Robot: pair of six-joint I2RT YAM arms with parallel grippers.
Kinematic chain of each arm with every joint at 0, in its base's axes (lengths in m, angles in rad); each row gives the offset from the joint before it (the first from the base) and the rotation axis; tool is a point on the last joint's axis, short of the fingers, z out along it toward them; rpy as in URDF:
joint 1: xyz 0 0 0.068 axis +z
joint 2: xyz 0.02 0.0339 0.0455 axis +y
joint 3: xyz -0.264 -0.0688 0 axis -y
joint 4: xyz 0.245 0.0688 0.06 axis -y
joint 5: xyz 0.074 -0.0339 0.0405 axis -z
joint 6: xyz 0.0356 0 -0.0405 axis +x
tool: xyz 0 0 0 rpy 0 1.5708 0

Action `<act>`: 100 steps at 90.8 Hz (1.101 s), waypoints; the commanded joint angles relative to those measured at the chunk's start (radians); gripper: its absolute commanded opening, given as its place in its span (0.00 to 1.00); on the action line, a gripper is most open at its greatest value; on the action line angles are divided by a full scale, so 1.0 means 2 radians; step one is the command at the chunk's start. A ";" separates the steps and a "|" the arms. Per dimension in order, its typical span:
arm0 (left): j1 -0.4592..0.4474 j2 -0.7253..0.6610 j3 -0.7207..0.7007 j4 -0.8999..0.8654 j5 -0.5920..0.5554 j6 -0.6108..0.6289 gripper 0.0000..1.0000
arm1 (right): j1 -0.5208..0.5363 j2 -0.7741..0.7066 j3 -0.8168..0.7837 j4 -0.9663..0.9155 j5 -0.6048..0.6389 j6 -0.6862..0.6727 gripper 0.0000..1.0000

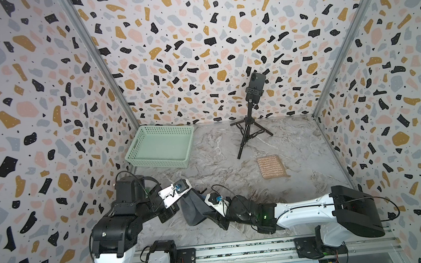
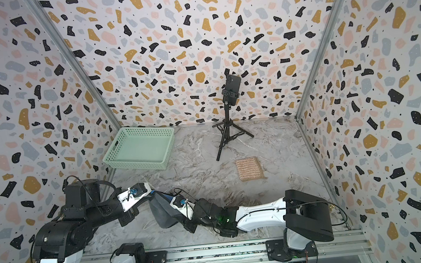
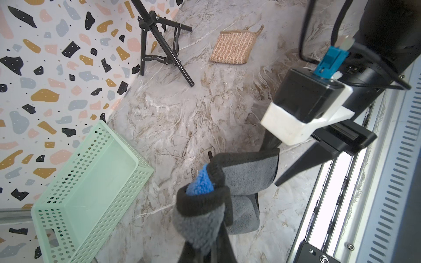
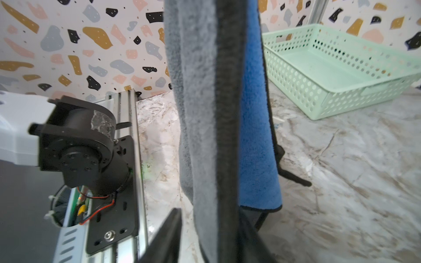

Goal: Fold the square dishcloth
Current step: Place the cleaning item at the center of the board.

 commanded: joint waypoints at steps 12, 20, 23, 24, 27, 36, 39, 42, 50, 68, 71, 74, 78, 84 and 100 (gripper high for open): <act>-0.002 -0.010 -0.011 -0.004 -0.015 0.014 0.00 | 0.002 -0.070 -0.027 -0.018 0.013 0.009 0.00; -0.002 -0.015 -0.019 -0.008 -0.025 0.021 0.00 | 0.007 -0.123 -0.024 -0.084 0.027 0.003 0.00; -0.002 -0.017 -0.021 -0.011 -0.026 0.023 0.00 | 0.012 -0.142 -0.017 -0.121 0.034 -0.003 0.00; -0.002 -0.018 -0.021 -0.013 -0.026 0.025 0.00 | 0.015 -0.149 -0.013 -0.135 0.039 -0.004 0.00; -0.002 -0.021 -0.022 -0.018 -0.027 0.028 0.00 | 0.023 -0.163 0.001 -0.193 0.053 -0.008 0.00; -0.002 -0.032 -0.012 -0.057 -0.018 0.046 0.00 | 0.059 -0.206 0.050 -0.333 0.096 -0.020 0.00; -0.002 -0.038 -0.005 -0.076 -0.010 0.052 0.00 | 0.075 -0.218 0.066 -0.375 0.115 -0.022 0.00; -0.002 -0.043 0.004 -0.098 0.000 0.061 0.00 | 0.092 -0.227 0.079 -0.405 0.133 -0.022 0.00; -0.002 -0.058 0.030 -0.173 0.037 0.106 0.00 | 0.130 -0.245 0.111 -0.486 0.174 -0.008 0.00; -0.002 -0.080 0.021 -0.194 0.075 0.107 0.00 | 0.143 -0.259 0.125 -0.560 0.184 0.038 0.00; -0.002 -0.081 -0.001 -0.156 0.070 0.082 0.00 | 0.136 -0.258 0.121 -0.563 0.191 0.039 0.00; -0.002 -0.077 -0.023 -0.113 0.062 0.052 0.00 | 0.124 -0.254 0.117 -0.567 0.189 0.044 0.00; -0.002 -0.067 -0.055 -0.054 0.050 0.013 0.00 | 0.090 -0.251 0.111 -0.568 0.172 0.052 0.00; -0.002 -0.033 -0.097 0.034 0.029 -0.048 0.00 | 0.033 -0.243 0.098 -0.567 0.130 0.061 0.00; -0.040 0.102 -0.163 0.238 -0.054 -0.124 0.24 | -0.110 -0.157 0.085 -0.540 0.063 0.040 0.00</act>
